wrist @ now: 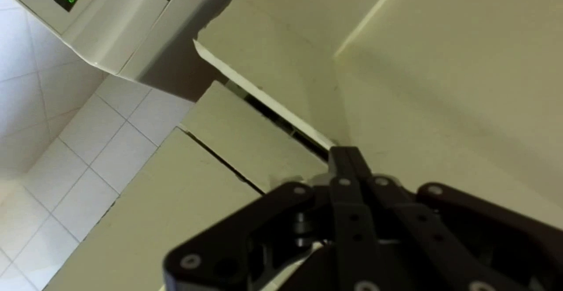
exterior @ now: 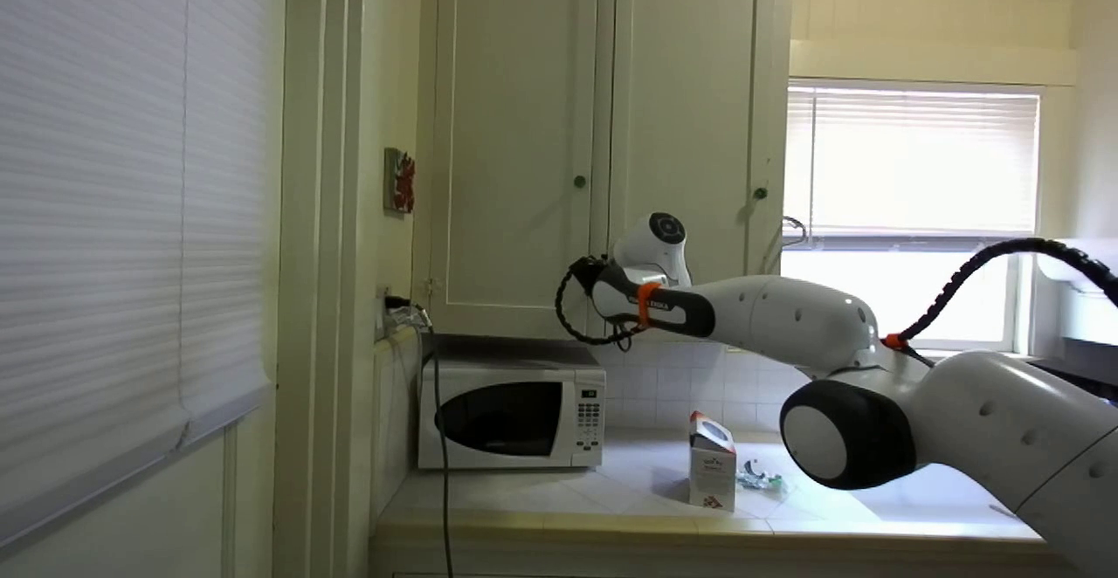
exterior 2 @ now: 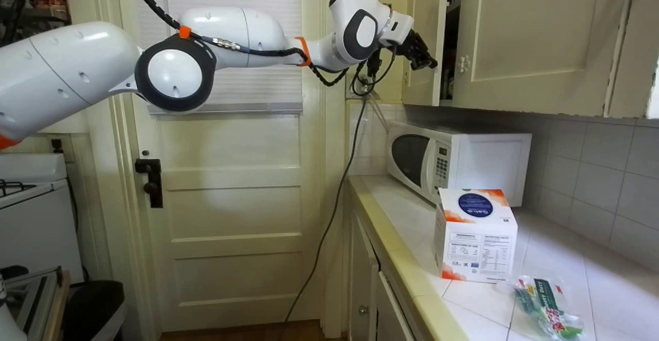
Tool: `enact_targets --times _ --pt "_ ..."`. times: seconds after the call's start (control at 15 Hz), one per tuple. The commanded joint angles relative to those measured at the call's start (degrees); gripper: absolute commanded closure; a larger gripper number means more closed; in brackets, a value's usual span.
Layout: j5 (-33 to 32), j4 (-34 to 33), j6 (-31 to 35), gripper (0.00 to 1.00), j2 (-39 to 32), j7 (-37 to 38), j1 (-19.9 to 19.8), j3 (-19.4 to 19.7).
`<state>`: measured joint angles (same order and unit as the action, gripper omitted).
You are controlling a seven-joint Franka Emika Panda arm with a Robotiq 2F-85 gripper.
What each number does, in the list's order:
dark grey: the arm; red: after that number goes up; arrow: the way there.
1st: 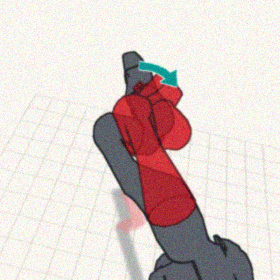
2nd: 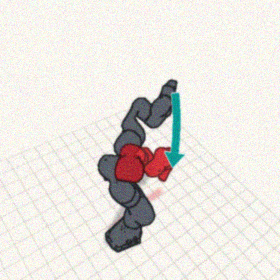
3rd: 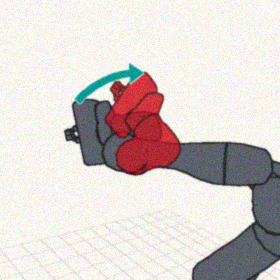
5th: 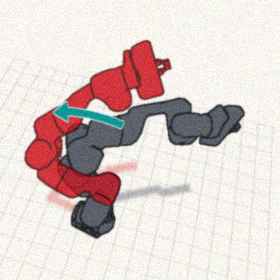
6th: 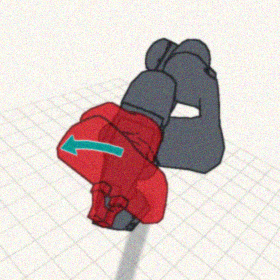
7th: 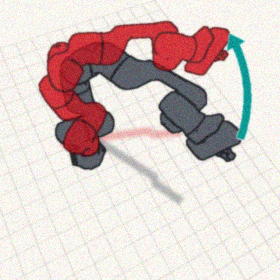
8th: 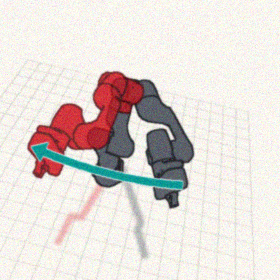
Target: Close the cupboard
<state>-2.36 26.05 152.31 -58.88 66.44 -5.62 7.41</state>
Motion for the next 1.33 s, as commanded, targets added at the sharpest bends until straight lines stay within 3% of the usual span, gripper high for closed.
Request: enact_targets --times 0.0,0.27,0.4,0.87,0.93,1.07,1.27 --pt "1.71 -0.62 -0.70 1.00 -1.55 3.65 -0.65 1.07" --pt "0.43 -0.99 -0.93 1.00 -2.66 6.55 -0.24 2.90" --pt "-1.46 -1.38 -0.63 1.00 -3.04 8.62 0.47 5.87" --pt "-15.25 -0.62 -2.52 1.00 0.14 15.86 3.43 22.66" --pt "-16.36 -0.63 -4.67 1.00 1.04 12.31 3.98 22.46" --pt "-14.71 -0.37 -7.79 1.00 3.44 -0.10 4.46 15.27" --pt "-10.15 -0.43 -10.85 1.00 5.98 -10.47 6.25 7.67"
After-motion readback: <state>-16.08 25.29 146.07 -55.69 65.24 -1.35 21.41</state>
